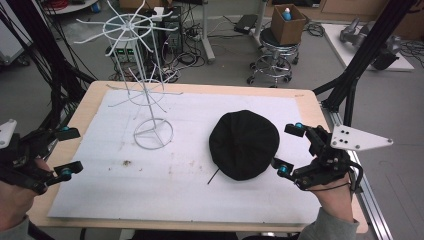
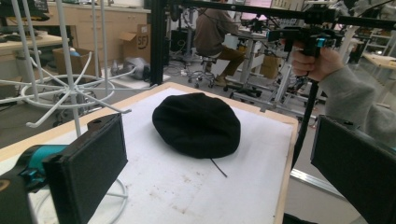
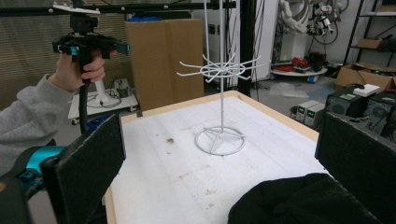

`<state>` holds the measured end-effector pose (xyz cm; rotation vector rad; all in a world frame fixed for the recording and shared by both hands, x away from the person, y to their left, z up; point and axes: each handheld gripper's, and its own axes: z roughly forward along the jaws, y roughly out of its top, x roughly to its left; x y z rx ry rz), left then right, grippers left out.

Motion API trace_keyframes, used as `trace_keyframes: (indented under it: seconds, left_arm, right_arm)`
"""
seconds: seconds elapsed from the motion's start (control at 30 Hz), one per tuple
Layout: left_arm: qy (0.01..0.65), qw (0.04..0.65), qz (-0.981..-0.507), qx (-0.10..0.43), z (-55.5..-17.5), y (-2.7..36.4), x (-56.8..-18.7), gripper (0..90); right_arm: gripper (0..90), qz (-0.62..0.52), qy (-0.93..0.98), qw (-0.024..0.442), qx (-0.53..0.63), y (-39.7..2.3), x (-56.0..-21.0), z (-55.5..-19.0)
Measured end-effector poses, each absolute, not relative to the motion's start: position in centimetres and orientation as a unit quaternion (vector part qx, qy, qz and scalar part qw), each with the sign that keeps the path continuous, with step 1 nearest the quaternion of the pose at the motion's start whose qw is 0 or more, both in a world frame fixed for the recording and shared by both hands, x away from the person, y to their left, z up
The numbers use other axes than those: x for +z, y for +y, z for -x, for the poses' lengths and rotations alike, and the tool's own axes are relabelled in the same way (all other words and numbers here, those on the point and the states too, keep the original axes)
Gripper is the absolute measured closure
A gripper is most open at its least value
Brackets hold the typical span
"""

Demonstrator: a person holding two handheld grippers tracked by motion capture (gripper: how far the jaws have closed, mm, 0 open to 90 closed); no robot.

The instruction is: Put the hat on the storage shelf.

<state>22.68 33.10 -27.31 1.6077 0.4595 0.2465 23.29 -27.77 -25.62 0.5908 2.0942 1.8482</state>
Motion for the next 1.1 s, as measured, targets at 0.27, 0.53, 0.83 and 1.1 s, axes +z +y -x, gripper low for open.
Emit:
trace_keyframes:
  seconds: [0.27,0.53,0.83,1.1]
  left_arm:
    - [0.206,0.664,-0.711,0.106,-22.81,33.14,-27.44,3.7]
    - [0.205,0.661,-0.714,0.105,-22.87,32.99,-27.56,3.7]
    - [0.209,0.660,-0.714,0.106,-22.93,33.07,-27.62,3.7]
    - [0.210,0.658,-0.715,0.104,-23.04,32.96,-27.73,3.7]
  right_arm:
    - [0.7,-0.206,0.728,0.138,0.639,-27.71,-25.70,-23.34]
    - [0.7,-0.210,0.729,0.143,0.636,-27.72,-25.85,-23.57]
    - [0.7,-0.212,0.734,0.140,0.630,-27.39,-26.08,-23.88]
    - [0.7,-0.213,0.734,0.144,0.628,-27.29,-26.10,-23.97]
